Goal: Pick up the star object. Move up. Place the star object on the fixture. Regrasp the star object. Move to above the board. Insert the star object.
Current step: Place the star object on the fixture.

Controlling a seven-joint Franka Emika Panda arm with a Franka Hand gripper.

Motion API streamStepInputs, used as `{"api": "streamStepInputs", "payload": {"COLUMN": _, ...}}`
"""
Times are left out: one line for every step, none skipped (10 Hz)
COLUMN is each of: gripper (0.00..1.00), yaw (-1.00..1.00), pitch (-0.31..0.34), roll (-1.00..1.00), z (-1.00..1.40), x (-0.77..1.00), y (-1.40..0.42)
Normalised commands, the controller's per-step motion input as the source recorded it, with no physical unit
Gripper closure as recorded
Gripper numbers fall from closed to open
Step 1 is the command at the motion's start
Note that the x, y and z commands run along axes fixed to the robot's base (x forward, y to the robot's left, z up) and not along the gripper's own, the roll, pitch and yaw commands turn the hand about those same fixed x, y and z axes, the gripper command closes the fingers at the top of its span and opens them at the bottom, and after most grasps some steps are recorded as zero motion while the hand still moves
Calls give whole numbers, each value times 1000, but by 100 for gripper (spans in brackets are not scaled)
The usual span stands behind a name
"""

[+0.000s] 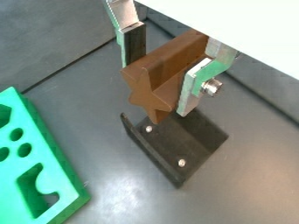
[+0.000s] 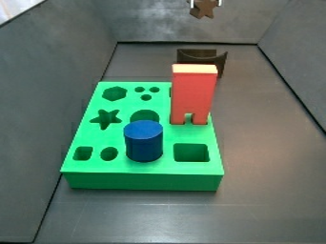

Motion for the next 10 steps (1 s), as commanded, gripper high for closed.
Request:
{"api": "streamStepInputs", "payload": {"gripper": 100, "yaw": -157, "pitch": 94, "roll": -1000, "z": 1, "x": 86, "y": 48}}
{"api": "streamStepInputs", "payload": {"gripper": 100, "yaw": -162, "pitch": 89, "roll": -1000, "z": -5, "x": 62, "y": 45}}
{"api": "streamStepInputs", "payload": {"gripper": 100, "yaw": -172, "pitch": 88, "roll": -1000, "z": -4, "x": 65, "y": 48}}
{"api": "streamStepInputs", "payload": {"gripper": 100, "yaw": -181, "pitch": 92, "roll": -1000, "z": -10, "x": 76, "y": 47}}
{"api": "streamStepInputs", "payload": {"gripper": 100, "yaw": -192, "pitch": 97, "roll": -1000, "z": -17, "x": 88, "y": 47}}
{"api": "streamStepInputs", "payload": {"gripper": 100, "yaw": -185, "pitch": 92, "roll": -896, "z": -18, "x": 90, "y": 50}}
{"api": "streamStepInputs", "payload": {"gripper": 100, "yaw": -160, "pitch": 61, "roll": -670, "z": -12, "x": 85, "y": 50}}
{"api": "streamStepInputs", "payload": {"gripper": 100, "yaw": -146, "pitch": 40, "roll": -500, "z": -17, "x": 80, "y": 50}}
{"api": "streamStepInputs", "payload": {"gripper": 100, "yaw": -129, "pitch": 25, "roll": -334, "z": -13, "x": 74, "y": 46}}
{"api": "streamStepInputs", "payload": {"gripper": 100, "yaw": -112, "pitch": 16, "roll": -228, "z": -6, "x": 71, "y": 30}}
